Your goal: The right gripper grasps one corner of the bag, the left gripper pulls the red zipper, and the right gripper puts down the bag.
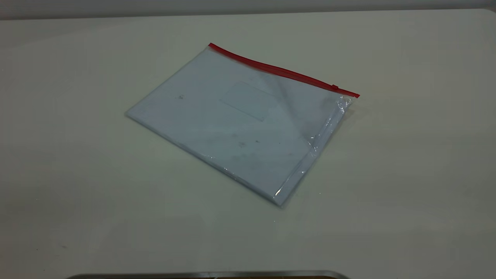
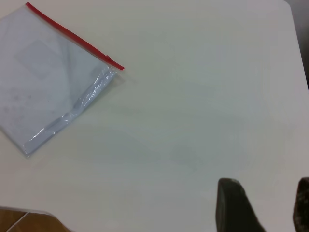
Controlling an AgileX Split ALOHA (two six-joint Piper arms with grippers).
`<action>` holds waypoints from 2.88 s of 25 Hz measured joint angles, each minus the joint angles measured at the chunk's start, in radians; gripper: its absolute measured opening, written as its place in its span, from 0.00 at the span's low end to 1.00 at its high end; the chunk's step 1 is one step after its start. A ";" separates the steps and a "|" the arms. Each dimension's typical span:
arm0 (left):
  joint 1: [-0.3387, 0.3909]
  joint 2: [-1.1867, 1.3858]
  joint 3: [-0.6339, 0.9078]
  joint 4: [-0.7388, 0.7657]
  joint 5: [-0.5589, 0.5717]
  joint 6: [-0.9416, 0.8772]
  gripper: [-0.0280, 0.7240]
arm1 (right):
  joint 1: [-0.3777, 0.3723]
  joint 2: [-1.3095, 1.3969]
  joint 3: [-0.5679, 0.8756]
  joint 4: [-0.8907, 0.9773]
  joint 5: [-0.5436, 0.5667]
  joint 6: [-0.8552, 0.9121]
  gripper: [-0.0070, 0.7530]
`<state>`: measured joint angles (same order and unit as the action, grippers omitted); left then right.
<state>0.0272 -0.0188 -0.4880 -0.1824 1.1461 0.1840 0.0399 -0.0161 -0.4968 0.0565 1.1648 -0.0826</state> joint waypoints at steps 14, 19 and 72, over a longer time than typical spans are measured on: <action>0.000 0.000 0.000 0.000 0.000 -0.001 0.55 | 0.000 0.000 0.000 0.000 0.000 0.000 0.46; 0.000 0.000 0.000 0.000 0.000 -0.001 0.55 | 0.000 0.000 0.000 0.000 0.000 0.000 0.46; -0.052 1.669 -0.858 -0.272 -0.510 0.431 0.76 | 0.000 1.299 -0.046 0.287 -0.766 -0.151 0.76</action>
<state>-0.0247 1.6502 -1.3463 -0.4544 0.6361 0.6145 0.0399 1.2828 -0.5427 0.3440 0.3987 -0.2334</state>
